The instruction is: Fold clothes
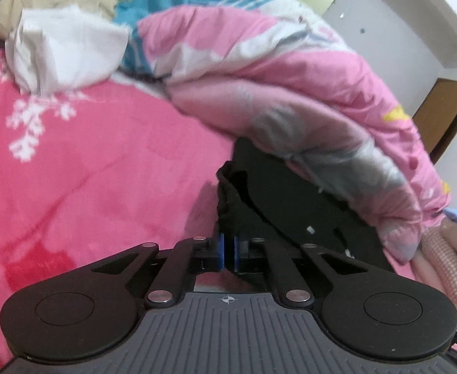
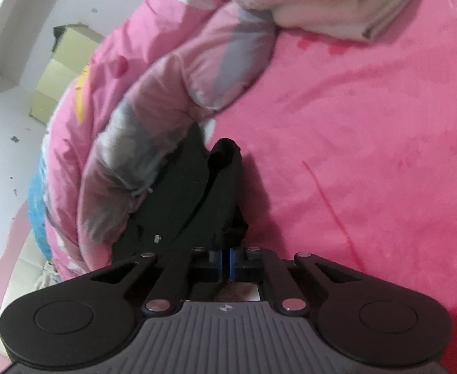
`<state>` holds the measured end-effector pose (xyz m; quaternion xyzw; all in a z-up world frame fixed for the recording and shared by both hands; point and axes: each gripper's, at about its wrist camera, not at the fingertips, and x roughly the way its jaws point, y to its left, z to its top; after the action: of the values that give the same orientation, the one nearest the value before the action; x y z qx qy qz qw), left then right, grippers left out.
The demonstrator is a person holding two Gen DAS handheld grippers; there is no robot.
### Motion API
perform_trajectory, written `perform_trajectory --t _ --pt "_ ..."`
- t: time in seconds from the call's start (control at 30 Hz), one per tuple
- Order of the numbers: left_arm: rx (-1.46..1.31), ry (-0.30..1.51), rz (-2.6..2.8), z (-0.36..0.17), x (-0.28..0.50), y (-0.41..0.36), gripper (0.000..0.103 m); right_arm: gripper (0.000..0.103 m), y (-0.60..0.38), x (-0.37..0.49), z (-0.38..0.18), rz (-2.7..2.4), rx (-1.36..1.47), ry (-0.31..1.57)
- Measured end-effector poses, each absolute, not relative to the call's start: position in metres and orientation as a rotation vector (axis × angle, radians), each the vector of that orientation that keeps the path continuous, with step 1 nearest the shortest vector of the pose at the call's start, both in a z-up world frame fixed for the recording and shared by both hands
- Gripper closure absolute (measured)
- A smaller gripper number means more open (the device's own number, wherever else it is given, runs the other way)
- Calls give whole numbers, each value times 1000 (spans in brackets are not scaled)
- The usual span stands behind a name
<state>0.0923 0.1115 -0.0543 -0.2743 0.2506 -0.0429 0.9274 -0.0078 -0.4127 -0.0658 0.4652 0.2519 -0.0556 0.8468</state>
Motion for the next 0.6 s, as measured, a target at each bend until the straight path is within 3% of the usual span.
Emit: perform_trajectory --t 0.37,0.6 --pt "-645 483 -155 -30 53 131 100 101 -397 -56 -30 -79 971 488" --pt "-628 558 -182 -32 -4 156 100 101 -376 -125 -27 -69 985 548"
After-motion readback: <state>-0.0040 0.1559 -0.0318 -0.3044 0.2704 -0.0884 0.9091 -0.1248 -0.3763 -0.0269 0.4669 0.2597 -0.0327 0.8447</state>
